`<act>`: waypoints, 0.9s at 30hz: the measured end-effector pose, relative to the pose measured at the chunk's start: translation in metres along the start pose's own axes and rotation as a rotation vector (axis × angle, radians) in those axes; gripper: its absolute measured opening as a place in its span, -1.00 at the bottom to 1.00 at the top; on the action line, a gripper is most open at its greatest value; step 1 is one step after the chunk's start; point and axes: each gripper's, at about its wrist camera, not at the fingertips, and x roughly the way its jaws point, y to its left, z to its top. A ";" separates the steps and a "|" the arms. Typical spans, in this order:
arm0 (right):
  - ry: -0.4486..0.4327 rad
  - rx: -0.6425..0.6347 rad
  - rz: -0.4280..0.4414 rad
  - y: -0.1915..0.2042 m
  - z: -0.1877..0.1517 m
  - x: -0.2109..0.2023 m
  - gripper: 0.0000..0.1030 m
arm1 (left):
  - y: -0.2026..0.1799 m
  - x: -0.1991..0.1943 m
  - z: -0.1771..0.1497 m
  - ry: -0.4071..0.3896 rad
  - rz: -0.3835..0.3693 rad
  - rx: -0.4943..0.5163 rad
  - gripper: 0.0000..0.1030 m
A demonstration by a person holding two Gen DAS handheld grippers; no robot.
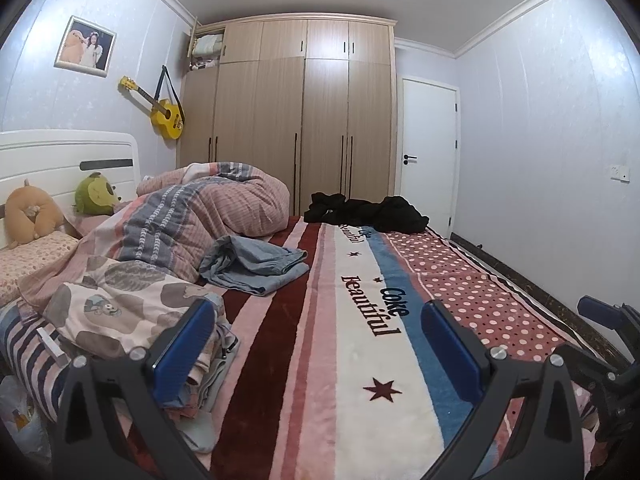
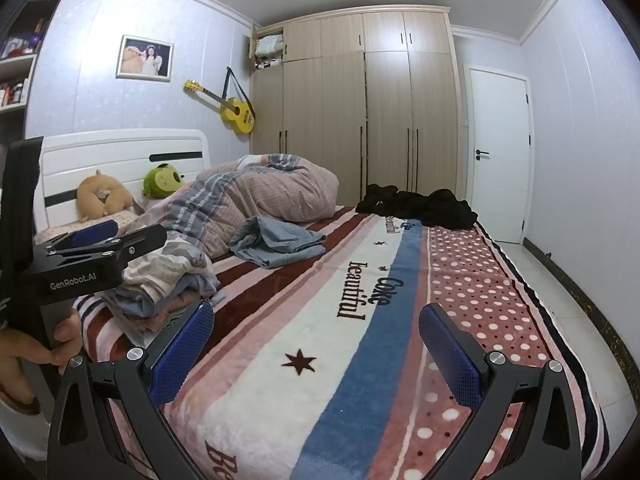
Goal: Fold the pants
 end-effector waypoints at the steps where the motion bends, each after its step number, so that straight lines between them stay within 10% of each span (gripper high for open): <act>1: 0.000 0.001 0.002 0.000 0.000 0.000 0.99 | 0.000 0.000 0.000 -0.001 0.003 0.002 0.98; 27: 0.008 0.007 0.022 0.006 -0.002 0.006 0.99 | 0.007 -0.003 -0.006 -0.007 0.088 0.003 0.98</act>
